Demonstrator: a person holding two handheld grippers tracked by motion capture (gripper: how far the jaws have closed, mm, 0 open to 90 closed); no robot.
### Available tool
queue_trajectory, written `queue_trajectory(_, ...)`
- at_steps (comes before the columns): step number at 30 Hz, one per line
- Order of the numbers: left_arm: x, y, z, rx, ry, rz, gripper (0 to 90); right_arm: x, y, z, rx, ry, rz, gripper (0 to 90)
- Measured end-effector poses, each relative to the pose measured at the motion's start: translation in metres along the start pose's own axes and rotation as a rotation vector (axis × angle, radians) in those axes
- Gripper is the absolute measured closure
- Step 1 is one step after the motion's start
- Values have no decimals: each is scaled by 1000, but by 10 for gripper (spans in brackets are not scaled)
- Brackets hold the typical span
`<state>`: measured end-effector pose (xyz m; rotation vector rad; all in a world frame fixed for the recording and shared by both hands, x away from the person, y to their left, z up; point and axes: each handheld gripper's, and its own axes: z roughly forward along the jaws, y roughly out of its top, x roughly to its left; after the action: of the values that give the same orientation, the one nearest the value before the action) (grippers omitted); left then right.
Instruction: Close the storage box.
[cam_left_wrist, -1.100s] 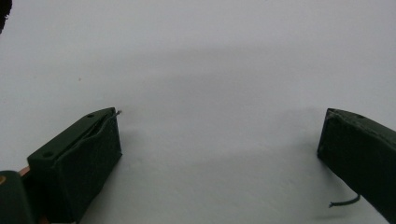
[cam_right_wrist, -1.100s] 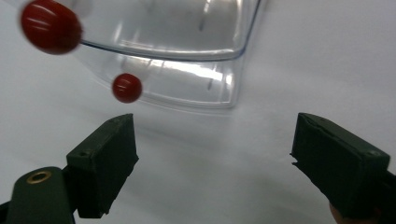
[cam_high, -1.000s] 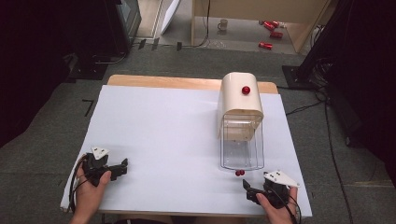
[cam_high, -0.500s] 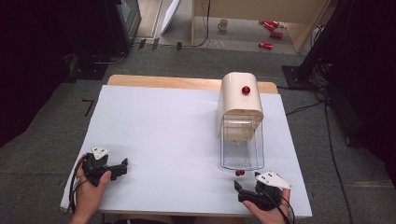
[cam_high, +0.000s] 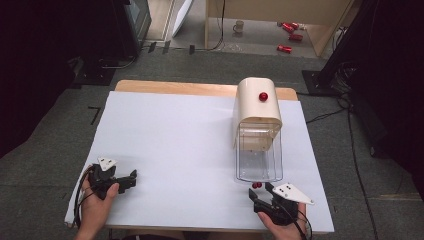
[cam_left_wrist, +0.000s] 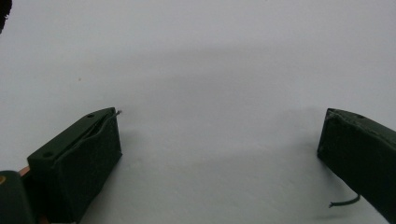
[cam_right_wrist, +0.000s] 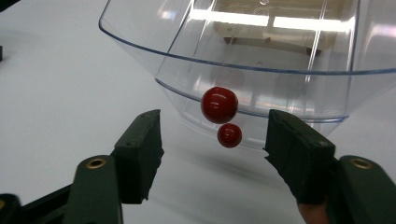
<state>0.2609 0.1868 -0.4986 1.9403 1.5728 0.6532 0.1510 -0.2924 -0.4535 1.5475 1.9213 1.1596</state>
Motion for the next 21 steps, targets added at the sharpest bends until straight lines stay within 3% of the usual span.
queue_trajectory(3, 0, 0, 0, 0, 0, 0, 0, -1, 0, -1, -3, -1, 21, 436)
queue_trajectory(6, 0, 0, 0, 0, 0, 0, 0, -2, 0, -2, -18, -9, 22, 560)
queue_trajectory(13, 0, 0, 0, 0, 0, 0, 0, -1, 0, -3, -37, 0, 49, 740)
queue_trajectory(21, 0, 0, 0, 0, 0, 0, 0, -2, 3, -5, -41, 20, 53, 755)
